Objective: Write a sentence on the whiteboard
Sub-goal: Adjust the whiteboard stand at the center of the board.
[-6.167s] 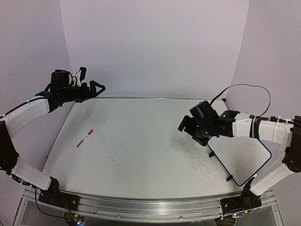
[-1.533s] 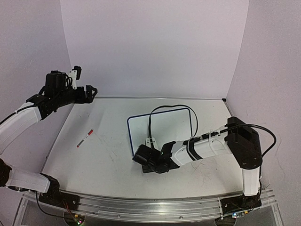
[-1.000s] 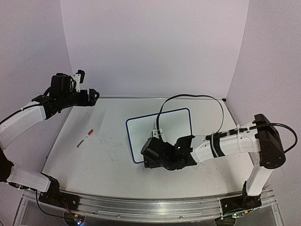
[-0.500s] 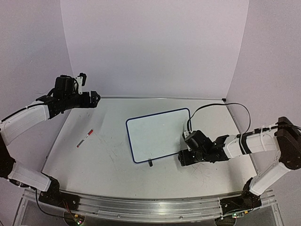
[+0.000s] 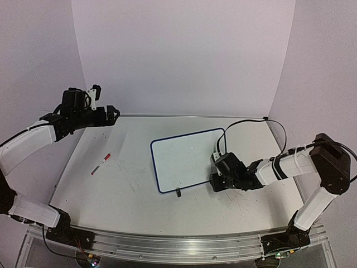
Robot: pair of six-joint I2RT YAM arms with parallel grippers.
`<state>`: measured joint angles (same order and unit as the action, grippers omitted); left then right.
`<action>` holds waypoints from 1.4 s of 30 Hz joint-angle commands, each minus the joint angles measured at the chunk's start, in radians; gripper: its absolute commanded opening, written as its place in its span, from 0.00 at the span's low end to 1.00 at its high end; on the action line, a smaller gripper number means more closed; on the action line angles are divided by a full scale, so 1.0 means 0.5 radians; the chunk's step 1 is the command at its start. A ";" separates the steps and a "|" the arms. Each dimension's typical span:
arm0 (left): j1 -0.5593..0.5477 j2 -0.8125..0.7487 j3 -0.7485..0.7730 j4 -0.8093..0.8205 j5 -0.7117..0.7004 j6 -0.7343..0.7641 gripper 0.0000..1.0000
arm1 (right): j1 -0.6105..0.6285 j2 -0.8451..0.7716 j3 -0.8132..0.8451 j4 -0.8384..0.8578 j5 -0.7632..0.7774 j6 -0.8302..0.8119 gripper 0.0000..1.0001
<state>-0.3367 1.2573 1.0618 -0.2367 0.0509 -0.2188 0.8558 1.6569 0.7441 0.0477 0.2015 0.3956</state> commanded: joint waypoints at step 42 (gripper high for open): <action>0.138 0.373 -0.138 -0.531 -0.085 -0.263 0.99 | 0.096 -0.825 0.003 -0.350 0.281 0.147 0.95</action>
<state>-0.3039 1.3606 1.0211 -0.3518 0.0530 -0.3379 0.8982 1.3442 0.7049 -0.0752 0.3579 0.5077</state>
